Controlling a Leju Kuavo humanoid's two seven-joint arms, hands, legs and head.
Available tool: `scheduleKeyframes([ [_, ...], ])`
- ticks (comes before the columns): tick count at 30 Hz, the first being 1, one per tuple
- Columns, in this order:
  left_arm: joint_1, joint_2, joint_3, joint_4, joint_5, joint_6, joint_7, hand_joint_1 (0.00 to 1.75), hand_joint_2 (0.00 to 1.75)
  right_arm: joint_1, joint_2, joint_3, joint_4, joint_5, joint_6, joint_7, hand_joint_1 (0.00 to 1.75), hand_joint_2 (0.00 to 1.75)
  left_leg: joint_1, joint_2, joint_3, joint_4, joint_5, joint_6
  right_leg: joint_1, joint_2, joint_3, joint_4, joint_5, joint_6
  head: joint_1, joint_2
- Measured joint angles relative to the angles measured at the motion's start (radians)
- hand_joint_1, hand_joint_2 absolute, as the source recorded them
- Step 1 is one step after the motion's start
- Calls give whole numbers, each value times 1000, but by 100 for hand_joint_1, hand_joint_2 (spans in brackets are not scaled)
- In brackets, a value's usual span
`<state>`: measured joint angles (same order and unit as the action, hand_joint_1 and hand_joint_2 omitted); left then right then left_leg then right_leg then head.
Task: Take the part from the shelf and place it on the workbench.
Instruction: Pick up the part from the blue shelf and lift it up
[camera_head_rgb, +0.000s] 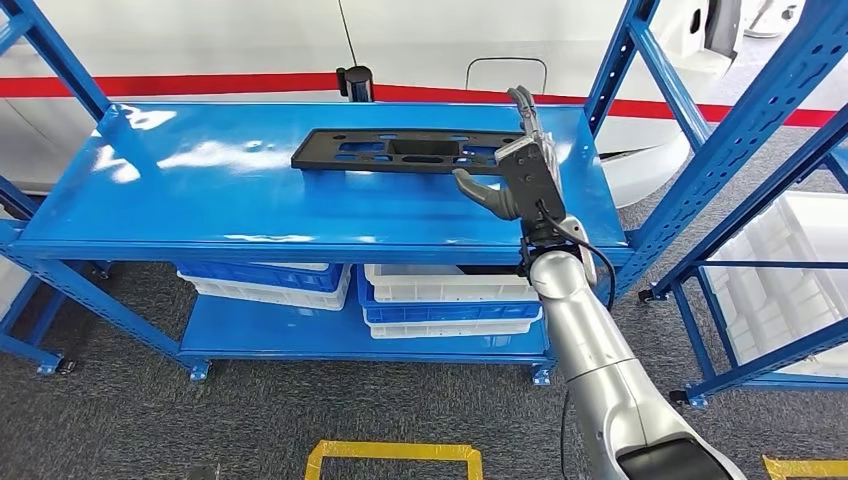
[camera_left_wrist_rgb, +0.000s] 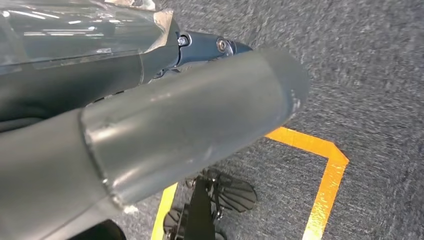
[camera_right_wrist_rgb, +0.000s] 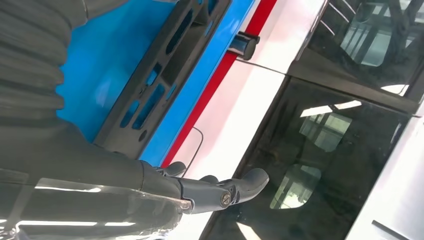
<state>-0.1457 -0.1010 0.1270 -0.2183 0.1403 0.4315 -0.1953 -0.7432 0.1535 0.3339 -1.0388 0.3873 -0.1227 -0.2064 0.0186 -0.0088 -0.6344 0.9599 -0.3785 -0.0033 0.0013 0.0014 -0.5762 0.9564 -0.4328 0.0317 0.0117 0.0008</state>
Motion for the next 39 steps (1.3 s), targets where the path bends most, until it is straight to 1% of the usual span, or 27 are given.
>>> scheduleKeyframes([
  [5, 11, -1, 35, 6, 24, -2, -9, 0, 0, -14, 23, 10, 0, 1, 6, 2, 0, 175, 0, 0, 1, 0, 0, 0, 0, 0, 0, 0, 0, 0, 0, 0],
  [14, 22, -4, 62, 10, 38, -1, -2, 0, 0, -23, 38, 19, 0, 1, 15, 8, 0, 175, 1, 0, 1, 0, 0, 0, 0, 0, 0, 0, 0, 0, 0, 0],
  [25, 29, -8, 76, 18, 39, -1, 8, 0, 0, -29, 39, 21, 0, 2, 22, 10, 0, 175, 1, 0, 2, 0, 0, 0, 0, 0, 1, 0, 0, 0, 0, 0],
  [31, 30, -9, 76, 21, 37, 1, 34, 0, 0, -29, 39, 21, -1, 12, 22, 15, 0, 175, 1, 0, 3, 0, 0, 0, 0, 0, 1, 0, 0, 0, 0, 0],
  [34, 33, -10, 76, 23, 37, 4, 43, 0, 0, -29, 39, 21, -6, 19, 22, 22, 0, 175, 0, 0, 3, 3, -2, 2, -5, 0, 2, -1, 0, 0, 0, 0],
  [39, 37, -10, 77, 23, 37, 7, 46, 0, 0, -28, 39, 21, -13, 20, 22, 29, 0, 175, 0, 0, 3, 9, -8, 10, -11, 0, 5, -1, 0, 1, 0, 0],
])
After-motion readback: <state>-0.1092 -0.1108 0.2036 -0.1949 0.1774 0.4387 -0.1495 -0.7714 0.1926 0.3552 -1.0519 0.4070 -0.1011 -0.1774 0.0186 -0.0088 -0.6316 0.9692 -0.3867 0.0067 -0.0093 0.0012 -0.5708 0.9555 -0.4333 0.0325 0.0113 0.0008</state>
